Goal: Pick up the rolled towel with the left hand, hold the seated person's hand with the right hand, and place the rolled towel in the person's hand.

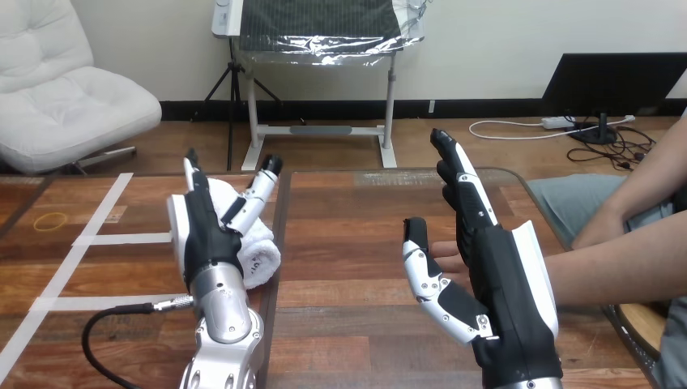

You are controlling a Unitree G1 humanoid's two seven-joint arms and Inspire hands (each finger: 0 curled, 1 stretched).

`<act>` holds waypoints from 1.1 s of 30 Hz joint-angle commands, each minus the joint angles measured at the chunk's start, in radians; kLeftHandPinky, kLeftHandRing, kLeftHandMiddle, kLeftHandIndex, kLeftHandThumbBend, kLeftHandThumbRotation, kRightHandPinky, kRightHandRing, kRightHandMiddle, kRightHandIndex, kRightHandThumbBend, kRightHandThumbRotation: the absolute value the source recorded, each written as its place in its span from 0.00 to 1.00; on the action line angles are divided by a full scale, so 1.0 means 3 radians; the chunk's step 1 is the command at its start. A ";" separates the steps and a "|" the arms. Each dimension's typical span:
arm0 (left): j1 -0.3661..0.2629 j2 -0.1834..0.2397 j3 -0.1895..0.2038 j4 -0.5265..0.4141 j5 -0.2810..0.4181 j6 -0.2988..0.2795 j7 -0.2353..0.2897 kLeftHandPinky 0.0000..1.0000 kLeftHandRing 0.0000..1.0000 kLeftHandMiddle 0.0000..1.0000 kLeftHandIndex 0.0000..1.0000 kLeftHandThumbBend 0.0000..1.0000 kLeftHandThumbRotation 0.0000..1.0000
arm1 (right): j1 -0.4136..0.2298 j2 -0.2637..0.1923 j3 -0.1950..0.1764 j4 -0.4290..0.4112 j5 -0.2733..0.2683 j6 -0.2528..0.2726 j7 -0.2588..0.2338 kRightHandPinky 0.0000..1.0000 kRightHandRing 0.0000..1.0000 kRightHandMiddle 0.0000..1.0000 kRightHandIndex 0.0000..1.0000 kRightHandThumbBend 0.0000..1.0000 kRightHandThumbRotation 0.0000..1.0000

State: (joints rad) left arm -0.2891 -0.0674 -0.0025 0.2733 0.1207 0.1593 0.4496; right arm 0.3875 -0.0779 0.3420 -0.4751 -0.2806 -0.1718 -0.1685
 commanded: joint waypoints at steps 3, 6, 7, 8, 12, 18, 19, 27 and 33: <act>-0.0061 -0.0142 -0.0051 -0.0016 0.0094 -0.0123 0.0108 1.00 1.00 1.00 1.00 0.75 0.50 | -0.0137 0.0143 -0.0017 -0.0141 -0.0042 -0.0038 -0.0026 1.00 1.00 1.00 0.96 0.00 0.00; -0.0052 -0.0133 -0.0065 -0.0012 0.0127 -0.0151 0.0148 1.00 1.00 1.00 1.00 0.74 0.51 | -0.0140 0.0148 -0.0014 -0.0140 -0.0047 -0.0032 -0.0029 1.00 1.00 1.00 0.96 0.00 0.00; -0.0049 -0.0132 -0.0068 -0.0012 0.0136 -0.0156 0.0161 1.00 1.00 1.00 1.00 0.74 0.51 | -0.0139 0.0150 -0.0012 -0.0141 -0.0051 -0.0027 -0.0030 1.00 1.00 1.00 0.96 0.00 0.00; -0.0047 -0.0131 -0.0070 -0.0012 0.0142 -0.0160 0.0171 1.00 1.00 1.00 1.00 0.74 0.51 | -0.0139 0.0151 -0.0011 -0.0141 -0.0053 -0.0025 -0.0031 1.00 1.00 1.00 0.96 0.00 0.00; -0.0028 -0.0126 -0.0077 -0.0034 0.0144 -0.0168 0.0187 1.00 1.00 1.00 1.00 0.73 0.52 | -0.0135 0.0158 -0.0005 -0.0149 -0.0051 -0.0005 -0.0028 1.00 1.00 1.00 0.96 0.00 0.00; -0.0008 -0.0127 -0.0079 -0.0060 0.0156 -0.0180 0.0214 1.00 1.00 1.00 1.00 0.73 0.52 | -0.0138 0.0150 -0.0004 -0.0130 -0.0043 -0.0036 -0.0028 1.00 1.00 1.00 0.96 0.00 0.00; -0.0006 -0.0128 -0.0078 -0.0060 0.0161 -0.0183 0.0222 0.99 1.00 1.00 1.00 0.73 0.52 | -0.0137 0.0150 -0.0004 -0.0129 -0.0043 -0.0036 -0.0029 1.00 1.00 1.00 0.96 0.00 0.00; -0.0026 -0.0130 -0.0079 -0.0042 0.0252 -0.0121 0.0356 0.95 1.00 1.00 1.00 0.75 0.50 | -0.0134 0.0148 -0.0007 -0.0121 -0.0042 -0.0047 -0.0034 1.00 1.00 1.00 0.95 0.00 0.00; -0.0077 -0.0118 -0.0058 -0.0015 0.0239 0.0017 0.0379 0.94 1.00 1.00 1.00 0.77 0.51 | -0.0134 0.0147 -0.0006 -0.0123 -0.0039 -0.0044 -0.0030 1.00 1.00 1.00 0.95 0.00 0.00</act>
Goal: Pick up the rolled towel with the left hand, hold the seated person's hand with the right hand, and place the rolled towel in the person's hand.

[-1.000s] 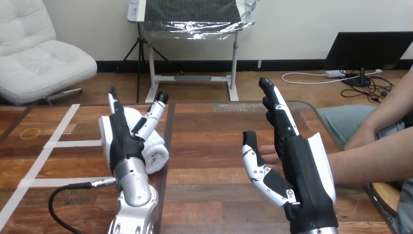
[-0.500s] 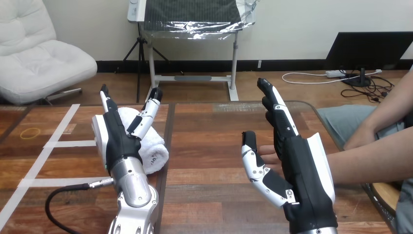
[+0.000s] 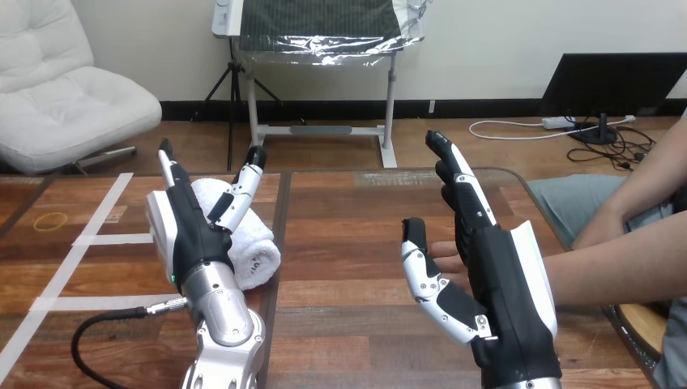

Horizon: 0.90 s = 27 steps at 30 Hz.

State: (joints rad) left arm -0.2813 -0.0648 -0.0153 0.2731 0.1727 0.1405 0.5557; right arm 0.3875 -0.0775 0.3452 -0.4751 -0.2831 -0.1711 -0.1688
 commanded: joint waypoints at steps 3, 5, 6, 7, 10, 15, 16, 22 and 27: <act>-0.0135 -0.0110 -0.0007 -0.0004 0.0048 0.0184 0.0000 0.94 1.00 1.00 1.00 0.77 0.51 | -0.0139 0.0141 -0.0019 -0.0120 -0.0037 -0.0052 -0.0028 1.00 1.00 1.00 0.95 0.00 0.00; -0.0153 -0.0097 -0.0005 0.0001 0.0039 0.0250 -0.0024 0.94 1.00 1.00 1.00 0.78 0.52 | -0.0143 0.0138 -0.0021 -0.0115 -0.0041 -0.0060 -0.0029 1.00 1.00 1.00 0.95 0.00 0.00; -0.0169 -0.0090 0.0000 0.0018 0.0034 0.0279 -0.0031 0.94 1.00 1.00 1.00 0.78 0.52 | -0.0143 0.0139 -0.0019 -0.0120 -0.0049 -0.0051 -0.0030 1.00 1.00 1.00 0.95 0.00 0.00; -0.0179 -0.0086 0.0003 0.0030 0.0032 0.0294 -0.0033 0.94 1.00 1.00 1.00 0.78 0.53 | -0.0143 0.0141 -0.0019 -0.0122 -0.0053 -0.0044 -0.0031 1.00 1.00 1.00 0.95 0.00 0.00; -0.0200 -0.0079 0.0012 0.0027 0.0007 0.0371 -0.0066 0.94 1.00 1.00 1.00 0.79 0.53 | -0.0144 0.0143 -0.0018 -0.0123 -0.0058 -0.0036 -0.0031 1.00 1.00 1.00 0.95 0.00 0.00; -0.0231 -0.0084 0.0058 0.0036 -0.0080 0.0462 -0.0141 0.93 1.00 1.00 1.00 0.79 0.51 | -0.0155 0.0144 -0.0019 -0.0105 -0.0052 -0.0049 -0.0028 1.00 1.00 1.00 0.95 0.00 0.00; -0.0235 -0.0084 0.0063 0.0036 -0.0093 0.0477 -0.0156 0.94 1.00 1.00 1.00 0.80 0.51 | -0.0158 0.0143 -0.0020 -0.0101 -0.0048 -0.0051 -0.0025 1.00 1.00 1.00 0.95 0.00 0.00; -0.0239 -0.0095 0.0078 0.0032 -0.0147 0.0519 -0.0218 0.94 1.00 1.00 1.00 0.80 0.49 | -0.0172 0.0142 -0.0018 -0.0072 -0.0040 -0.0063 -0.0021 1.00 1.00 1.00 0.95 0.00 0.00; -0.0234 -0.0099 0.0096 0.0043 -0.0204 0.0494 -0.0278 0.94 1.00 1.00 1.00 0.79 0.46 | -0.0171 0.0147 -0.0011 -0.0069 -0.0042 -0.0053 -0.0021 1.00 1.00 1.00 0.95 0.00 0.00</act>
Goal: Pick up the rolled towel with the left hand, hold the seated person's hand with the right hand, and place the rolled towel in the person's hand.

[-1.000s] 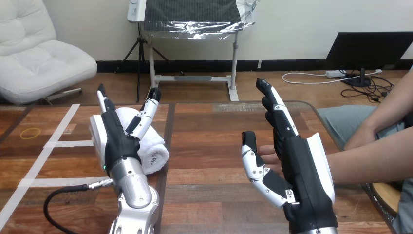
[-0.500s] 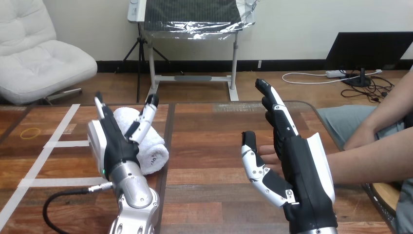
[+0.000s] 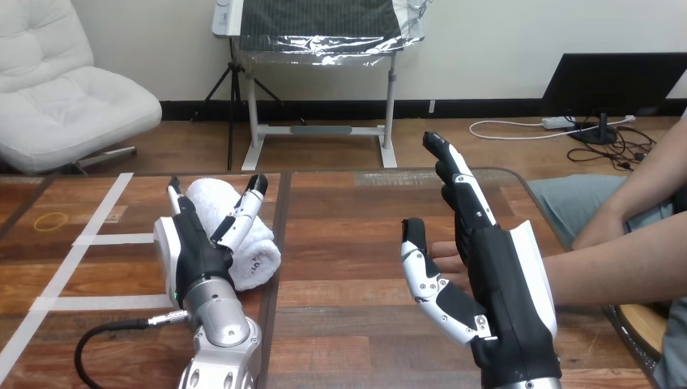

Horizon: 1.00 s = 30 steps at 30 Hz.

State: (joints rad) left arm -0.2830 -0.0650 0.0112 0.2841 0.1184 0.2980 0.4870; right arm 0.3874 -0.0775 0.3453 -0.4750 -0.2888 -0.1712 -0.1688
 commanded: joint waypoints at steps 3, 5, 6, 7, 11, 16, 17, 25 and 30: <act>-0.0233 -0.0097 0.0009 0.0020 -0.0021 -0.0025 -0.0058 0.94 1.00 1.00 1.00 0.79 0.44 | -0.0167 0.0150 -0.0010 -0.0071 -0.0041 -0.0043 -0.0030 1.00 1.00 1.00 0.95 0.00 0.00; -0.0234 -0.0093 0.0003 0.0024 -0.0014 -0.0015 -0.0065 0.95 1.00 1.00 1.00 0.79 0.43 | -0.0163 0.0155 -0.0008 -0.0076 -0.0049 -0.0034 -0.0036 1.00 1.00 1.00 0.94 0.00 0.00; -0.0233 -0.0093 0.0000 0.0031 -0.0011 -0.0015 -0.0066 0.95 1.00 1.00 1.00 0.79 0.43 | -0.0163 0.0154 -0.0008 -0.0080 -0.0055 -0.0032 -0.0036 1.00 1.00 1.00 0.94 0.00 0.00; -0.0233 -0.0093 -0.0001 0.0035 -0.0009 -0.0017 -0.0066 0.95 1.00 1.00 1.00 0.79 0.42 | -0.0163 0.0153 -0.0007 -0.0082 -0.0059 -0.0031 -0.0036 1.00 1.00 1.00 0.94 0.00 0.00; -0.0221 -0.0098 -0.0009 0.0022 -0.0008 -0.0004 -0.0086 0.95 1.00 1.00 1.00 0.79 0.40 | -0.0159 0.0151 -0.0009 -0.0093 -0.0049 -0.0030 -0.0028 1.00 1.00 1.00 0.94 0.00 0.00; -0.0212 -0.0106 -0.0032 0.0013 0.0016 0.0017 -0.0080 0.95 1.00 1.00 1.00 0.79 0.39 | -0.0159 0.0156 -0.0014 -0.0099 -0.0014 -0.0029 -0.0020 1.00 1.00 1.00 0.94 0.00 0.00; -0.0212 -0.0108 -0.0034 0.0010 0.0017 0.0023 -0.0081 0.95 1.00 1.00 1.00 0.79 0.39 | -0.0159 0.0154 -0.0015 -0.0099 -0.0011 -0.0031 -0.0018 1.00 1.00 1.00 0.94 0.00 0.00; -0.0204 -0.0134 -0.0053 0.0007 0.0018 0.0057 -0.0086 0.96 1.00 1.00 1.00 0.78 0.36 | -0.0155 0.0142 -0.0028 -0.0108 -0.0022 -0.0032 -0.0018 1.00 1.00 1.00 0.94 0.00 0.00; -0.0206 -0.0148 -0.0067 0.0019 0.0019 0.0076 -0.0088 0.97 1.00 1.00 1.00 0.78 0.37 | -0.0150 0.0143 -0.0028 -0.0108 0.0015 -0.0043 -0.0008 1.00 1.00 1.00 0.94 0.00 0.00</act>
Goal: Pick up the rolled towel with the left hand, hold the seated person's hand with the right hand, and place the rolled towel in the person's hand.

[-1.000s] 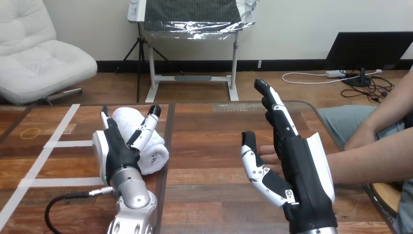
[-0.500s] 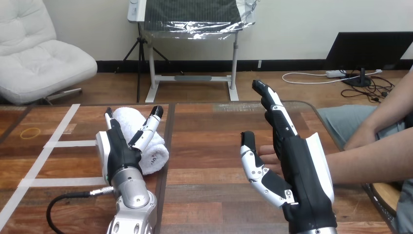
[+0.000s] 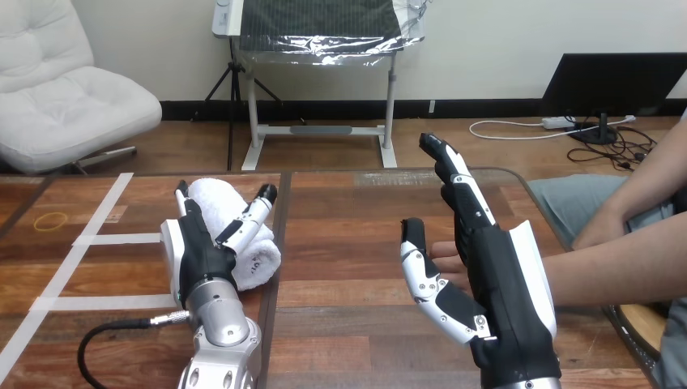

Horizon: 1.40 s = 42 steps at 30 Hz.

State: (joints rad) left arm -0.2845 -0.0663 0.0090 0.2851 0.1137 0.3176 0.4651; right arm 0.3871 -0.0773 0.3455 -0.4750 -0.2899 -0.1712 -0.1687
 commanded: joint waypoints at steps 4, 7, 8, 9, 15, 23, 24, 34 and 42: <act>-0.0200 -0.0159 -0.0064 0.0005 0.0026 0.0034 -0.0015 0.98 1.00 1.00 1.00 0.77 0.37 | -0.0140 0.0140 -0.0027 -0.0116 0.0015 -0.0034 -0.0007 1.00 1.00 1.00 0.94 0.00 0.00; -0.0195 -0.0164 -0.0074 0.0007 0.0031 0.0032 -0.0012 0.99 1.00 1.00 1.00 0.77 0.38 | -0.0135 0.0135 -0.0027 -0.0120 0.0003 -0.0035 -0.0009 1.00 1.00 1.00 0.94 0.00 0.00; -0.0196 -0.0167 -0.0077 0.0010 0.0034 0.0037 -0.0008 0.99 1.00 1.00 1.00 0.77 0.38 | -0.0133 0.0133 -0.0027 -0.0124 0.0000 -0.0030 -0.0007 1.00 1.00 1.00 0.94 0.00 0.00; -0.0197 -0.0169 -0.0078 0.0011 0.0036 0.0042 -0.0005 0.99 1.00 1.00 1.00 0.77 0.38 | -0.0132 0.0132 -0.0027 -0.0127 -0.0002 -0.0026 -0.0006 1.00 1.00 1.00 0.94 0.00 0.00; -0.0205 -0.0180 -0.0068 0.0039 0.0026 0.0056 0.0004 1.00 1.00 1.00 1.00 0.77 0.38 | -0.0129 0.0134 -0.0022 -0.0135 -0.0022 -0.0013 -0.0009 1.00 1.00 1.00 0.94 0.00 0.00; -0.0222 -0.0171 -0.0070 0.0059 0.0035 0.0110 0.0011 1.00 1.00 1.00 1.00 0.78 0.38 | -0.0129 0.0138 -0.0016 -0.0137 -0.0018 -0.0004 -0.0004 1.00 1.00 1.00 0.95 0.00 0.00; -0.0224 -0.0168 -0.0072 0.0066 0.0039 0.0112 0.0012 1.00 1.00 1.00 1.00 0.78 0.38 | -0.0129 0.0137 -0.0016 -0.0139 -0.0023 0.0001 -0.0004 1.00 1.00 1.00 0.95 0.00 0.00; -0.0243 -0.0159 -0.0072 0.0101 0.0066 0.0131 0.0050 1.00 1.00 1.00 1.00 0.78 0.39 | -0.0134 0.0138 -0.0007 -0.0139 -0.0067 0.0012 -0.0017 1.00 1.00 1.00 0.95 0.00 0.00; -0.0258 -0.0152 -0.0054 0.0119 0.0065 0.0130 0.0064 1.00 1.00 1.00 1.00 0.77 0.37 | -0.0142 0.0130 -0.0010 -0.0133 -0.0050 0.0008 -0.0001 1.00 1.00 1.00 0.95 0.00 0.00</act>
State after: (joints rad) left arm -0.2890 -0.0675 0.0039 0.3153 0.1203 0.3623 0.4735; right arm 0.3871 -0.0773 0.3466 -0.4752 -0.2954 -0.1644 -0.1683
